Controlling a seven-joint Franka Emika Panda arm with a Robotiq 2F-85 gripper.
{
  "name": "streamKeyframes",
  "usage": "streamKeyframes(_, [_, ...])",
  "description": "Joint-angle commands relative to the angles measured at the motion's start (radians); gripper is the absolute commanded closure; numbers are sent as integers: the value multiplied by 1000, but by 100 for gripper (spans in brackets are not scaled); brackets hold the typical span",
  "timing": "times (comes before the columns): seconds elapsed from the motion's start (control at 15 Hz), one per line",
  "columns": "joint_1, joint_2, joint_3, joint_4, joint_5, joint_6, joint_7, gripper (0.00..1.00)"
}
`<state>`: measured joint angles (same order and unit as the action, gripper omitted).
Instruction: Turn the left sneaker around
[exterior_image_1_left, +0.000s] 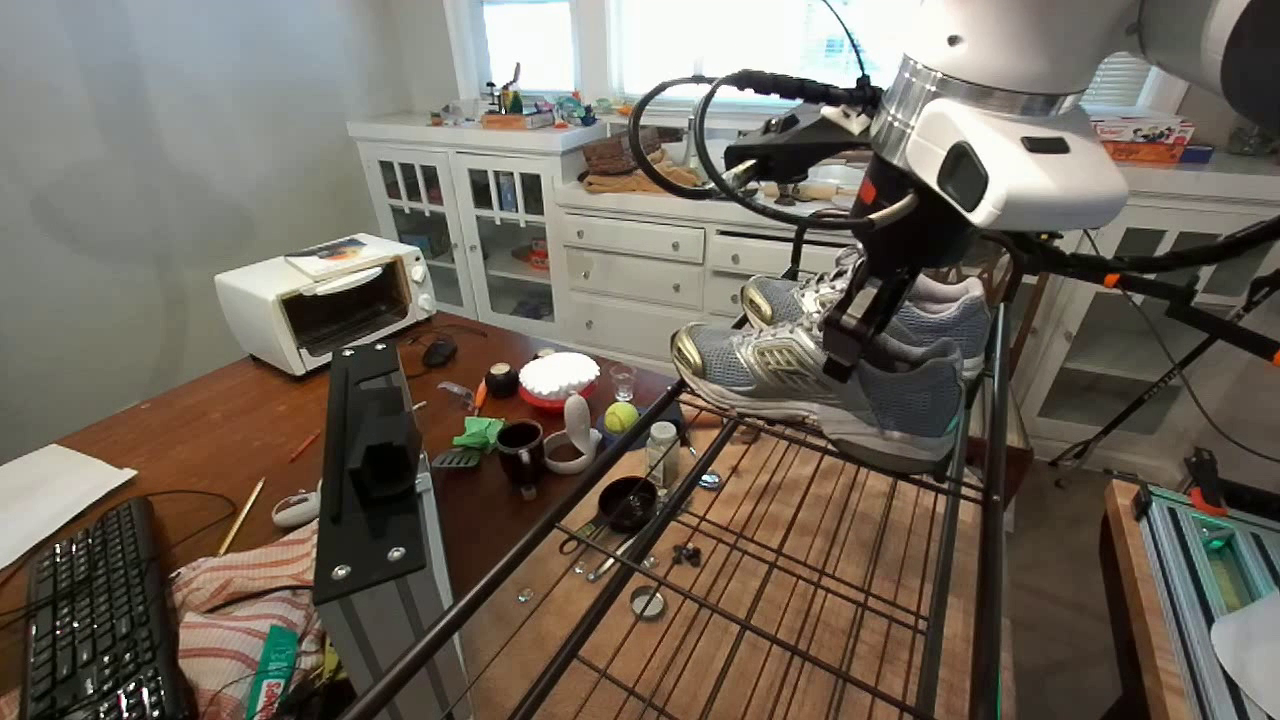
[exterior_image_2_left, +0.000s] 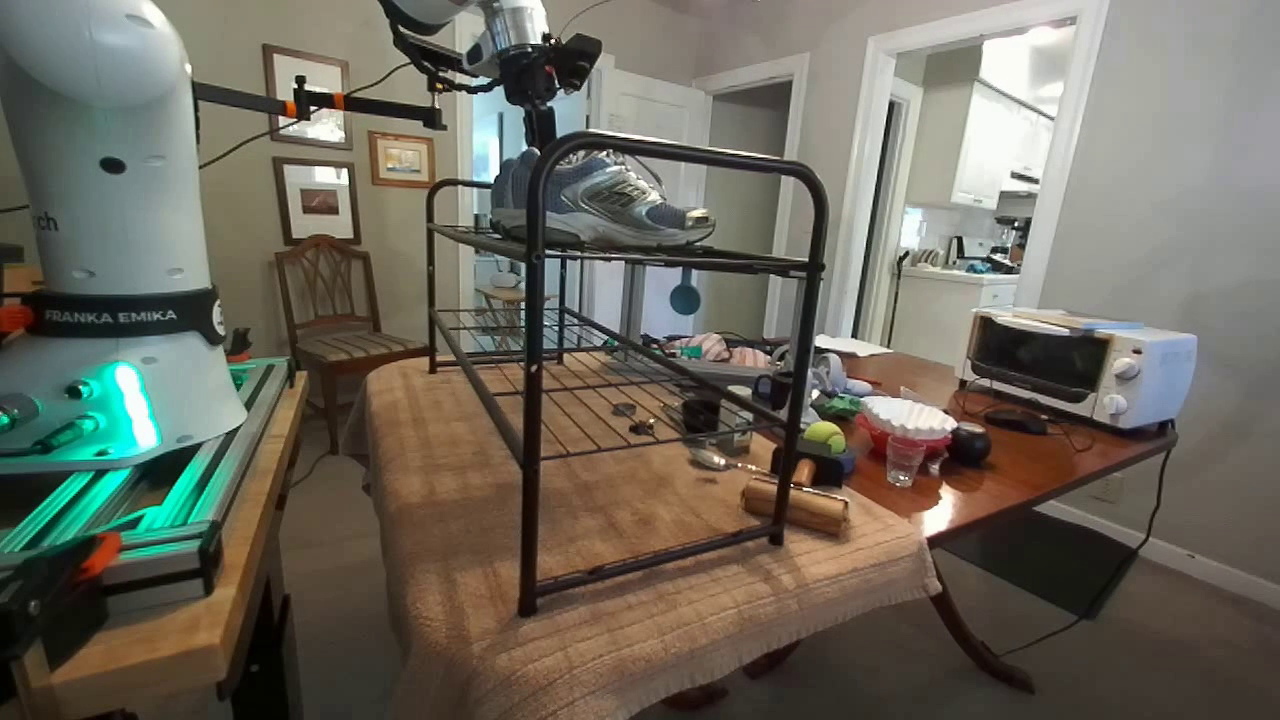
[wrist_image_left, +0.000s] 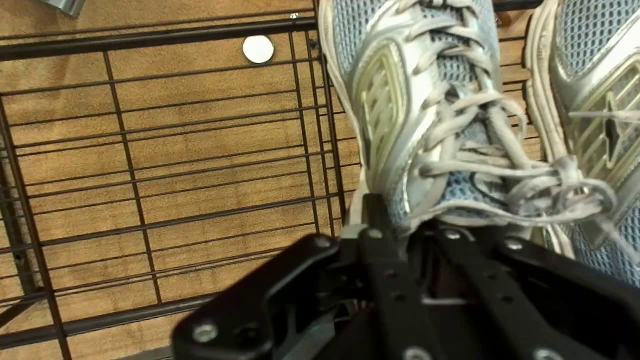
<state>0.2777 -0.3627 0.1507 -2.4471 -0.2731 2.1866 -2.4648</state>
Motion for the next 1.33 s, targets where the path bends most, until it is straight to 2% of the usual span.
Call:
streamKeyframes(0.0, [3,-28,-6,-26,-3,39,-8,51])
streamKeyframes(0.47, [7,-38,-10,-12,58,22,39,1])
streamKeyframes(0.87, [10,-49,-14,4,157,-11,129,0])
streamKeyframes(1.27, [-9,-53,13,32,178,-32,451,0])
